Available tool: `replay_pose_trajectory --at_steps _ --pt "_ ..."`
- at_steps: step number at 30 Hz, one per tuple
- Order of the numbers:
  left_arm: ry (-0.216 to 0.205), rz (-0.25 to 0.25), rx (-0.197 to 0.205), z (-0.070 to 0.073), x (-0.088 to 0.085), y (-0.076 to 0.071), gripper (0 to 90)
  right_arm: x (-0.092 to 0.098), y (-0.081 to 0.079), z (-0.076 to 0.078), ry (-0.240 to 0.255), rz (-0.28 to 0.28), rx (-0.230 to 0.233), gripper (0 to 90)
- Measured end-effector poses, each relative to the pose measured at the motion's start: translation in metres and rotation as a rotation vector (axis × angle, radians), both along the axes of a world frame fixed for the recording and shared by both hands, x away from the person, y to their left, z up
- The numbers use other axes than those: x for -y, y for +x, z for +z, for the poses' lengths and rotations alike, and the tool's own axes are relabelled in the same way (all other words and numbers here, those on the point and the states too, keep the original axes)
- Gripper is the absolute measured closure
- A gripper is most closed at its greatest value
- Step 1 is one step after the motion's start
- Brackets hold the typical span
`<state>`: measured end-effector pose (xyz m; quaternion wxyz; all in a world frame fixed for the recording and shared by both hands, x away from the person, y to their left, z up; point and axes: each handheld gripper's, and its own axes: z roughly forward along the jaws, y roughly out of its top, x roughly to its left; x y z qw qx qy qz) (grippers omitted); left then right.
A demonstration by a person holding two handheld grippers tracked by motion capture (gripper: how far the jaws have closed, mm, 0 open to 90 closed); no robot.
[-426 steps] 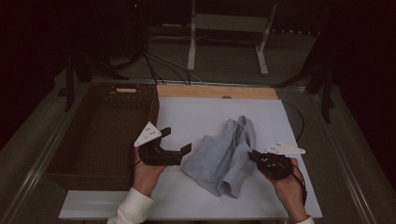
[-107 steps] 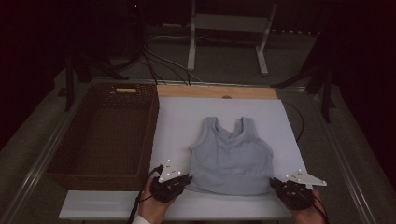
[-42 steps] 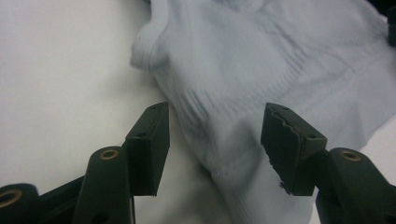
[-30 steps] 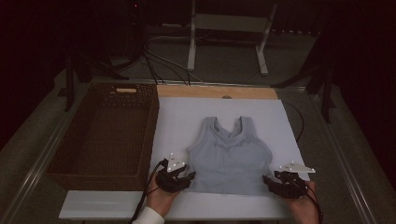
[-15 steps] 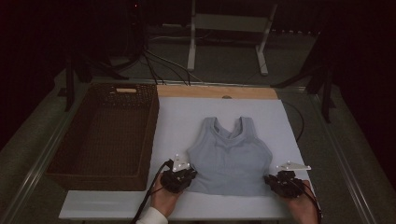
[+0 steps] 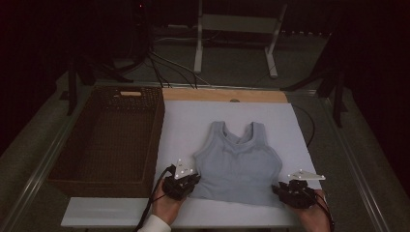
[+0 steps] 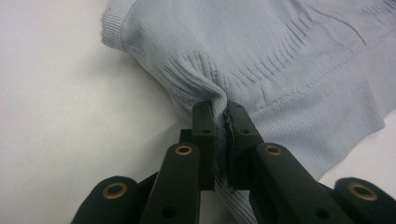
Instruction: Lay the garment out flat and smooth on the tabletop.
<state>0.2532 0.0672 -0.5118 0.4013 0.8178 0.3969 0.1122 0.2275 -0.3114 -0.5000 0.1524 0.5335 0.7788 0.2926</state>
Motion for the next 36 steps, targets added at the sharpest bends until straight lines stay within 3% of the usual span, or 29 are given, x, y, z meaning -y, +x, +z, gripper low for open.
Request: replay_pose_trajectory --at_steps 4,7,9,12,28,36 --pt "0.004 0.003 0.001 0.002 -0.001 -0.003 84.8 -0.001 0.004 -0.003 -0.003 -0.011 -0.011 53.0" --pt "0.019 -0.003 0.012 0.004 0.0 -0.007 84.8 -0.002 0.007 -0.005 0.009 0.0 -0.038 62.8" --pt "0.016 -0.001 0.016 0.005 -0.002 -0.009 84.8 -0.004 0.007 -0.004 0.024 0.021 -0.041 75.7" --pt "0.02 0.003 0.019 0.007 -0.004 -0.012 84.8 -0.009 0.007 -0.003 0.021 0.033 -0.039 81.4" --pt "0.033 0.061 0.025 0.012 -0.023 -0.026 84.7 -0.034 0.016 -0.002 0.014 0.091 -0.027 83.0" --pt "0.022 0.054 0.025 0.012 -0.022 -0.025 84.7 -0.029 0.003 0.003 0.025 0.101 -0.017 83.4"
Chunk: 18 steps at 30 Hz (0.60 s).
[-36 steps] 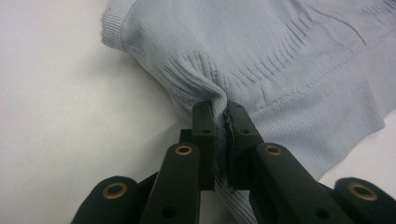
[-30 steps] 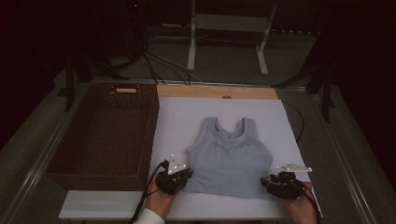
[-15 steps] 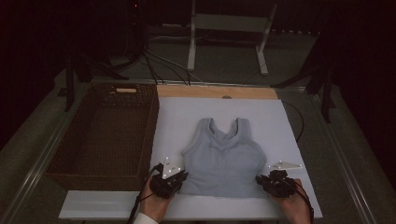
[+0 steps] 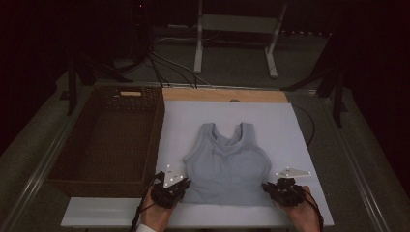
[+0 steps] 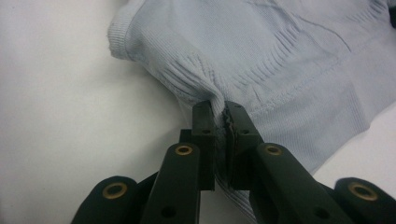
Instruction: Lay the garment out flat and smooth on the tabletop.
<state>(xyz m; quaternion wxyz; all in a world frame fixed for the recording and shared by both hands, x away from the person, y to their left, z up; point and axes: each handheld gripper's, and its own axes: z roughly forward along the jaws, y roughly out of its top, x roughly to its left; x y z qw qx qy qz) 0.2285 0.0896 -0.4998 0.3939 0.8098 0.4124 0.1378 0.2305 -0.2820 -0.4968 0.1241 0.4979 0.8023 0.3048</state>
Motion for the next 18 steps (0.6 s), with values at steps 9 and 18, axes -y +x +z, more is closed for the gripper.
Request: replay_pose_trajectory --at_steps 9,18 --pt "-0.018 -0.018 0.002 0.001 0.006 0.004 84.6 0.009 -0.02 0.001 0.008 0.003 -0.007 83.5" --pt "-0.032 -0.034 0.0 0.0 0.012 0.004 84.5 0.014 -0.033 0.001 0.017 0.015 -0.027 83.6"
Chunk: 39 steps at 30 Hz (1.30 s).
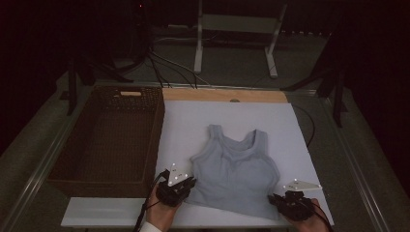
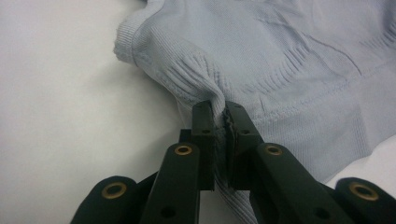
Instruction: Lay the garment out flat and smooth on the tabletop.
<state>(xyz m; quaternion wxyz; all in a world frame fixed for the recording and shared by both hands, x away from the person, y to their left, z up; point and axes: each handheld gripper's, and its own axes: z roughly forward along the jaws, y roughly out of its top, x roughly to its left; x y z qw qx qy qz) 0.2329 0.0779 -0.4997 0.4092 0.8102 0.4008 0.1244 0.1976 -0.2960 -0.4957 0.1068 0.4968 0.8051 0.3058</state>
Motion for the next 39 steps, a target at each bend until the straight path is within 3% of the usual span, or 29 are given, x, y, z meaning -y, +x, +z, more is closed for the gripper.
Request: replay_pose_trajectory --at_steps 9,13,15,17,20,26,35,39 --pt "-0.024 -0.041 -0.011 0.006 0.002 -0.017 84.5 0.003 0.003 -0.001 -0.034 -0.013 0.015 83.6" --pt "-0.03 -0.079 -0.027 0.004 0.009 -0.026 84.2 0.008 0.005 0.001 -0.066 -0.04 0.038 83.6" --pt "-0.034 -0.086 -0.022 0.004 0.011 -0.026 82.8 0.012 0.005 0.002 -0.06 -0.055 0.038 83.6" --pt "-0.049 -0.086 -0.017 0.005 0.01 -0.024 78.1 0.015 0.003 0.003 -0.052 -0.061 0.039 83.6" --pt "-0.069 -0.051 0.01 0.009 0.005 -0.018 63.7 0.016 0.001 0.004 -0.052 -0.06 0.042 83.6" --pt "-0.109 0.015 0.032 0.014 -0.001 0.002 52.3 0.017 -0.001 0.004 -0.051 -0.059 0.045 83.5" --pt "-0.099 0.029 0.001 0.002 0.011 0.027 48.5 0.022 -0.003 0.006 -0.039 -0.073 0.049 83.5" --pt "-0.088 0.004 -0.025 -0.003 0.017 0.029 58.9 0.027 -0.006 0.006 -0.04 -0.083 0.051 83.5"
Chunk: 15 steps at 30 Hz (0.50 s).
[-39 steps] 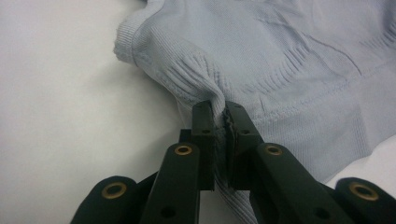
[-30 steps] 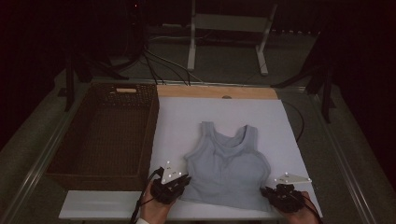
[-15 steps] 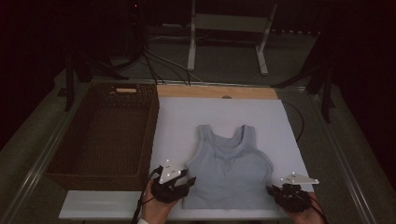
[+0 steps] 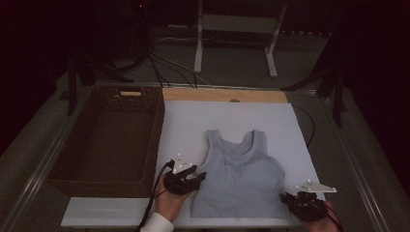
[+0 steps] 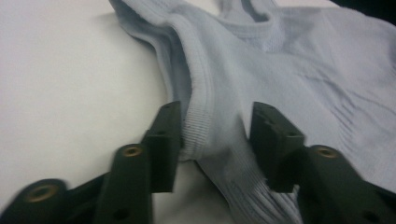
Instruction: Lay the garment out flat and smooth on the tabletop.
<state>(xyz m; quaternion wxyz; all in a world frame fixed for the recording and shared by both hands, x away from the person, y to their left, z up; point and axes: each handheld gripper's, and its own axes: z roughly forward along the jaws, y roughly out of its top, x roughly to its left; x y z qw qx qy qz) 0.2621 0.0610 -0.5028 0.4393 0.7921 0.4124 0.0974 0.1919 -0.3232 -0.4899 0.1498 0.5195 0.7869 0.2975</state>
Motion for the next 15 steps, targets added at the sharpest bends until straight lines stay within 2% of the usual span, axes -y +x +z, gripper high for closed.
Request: replay_pose_trajectory --at_steps 3,7,9,12,15 --pt "0.007 -0.028 -0.009 -0.002 0.004 -0.002 66.6 0.004 -0.002 0.0 -0.001 -0.006 -0.002 83.5" --pt "0.019 -0.041 -0.016 -0.003 0.008 -0.004 70.6 0.005 -0.003 -0.001 -0.012 -0.008 -0.006 80.6" --pt "0.015 -0.04 -0.02 -0.004 0.007 -0.003 71.3 0.004 -0.001 -0.001 -0.019 -0.027 0.009 64.3" --pt "0.016 -0.041 -0.022 -0.004 0.007 -0.003 72.4 0.003 0.005 0.001 0.007 -0.055 0.034 47.7" --pt "0.018 -0.041 -0.02 -0.004 0.007 -0.003 73.4 0.003 0.014 0.001 0.023 -0.065 0.021 42.0"
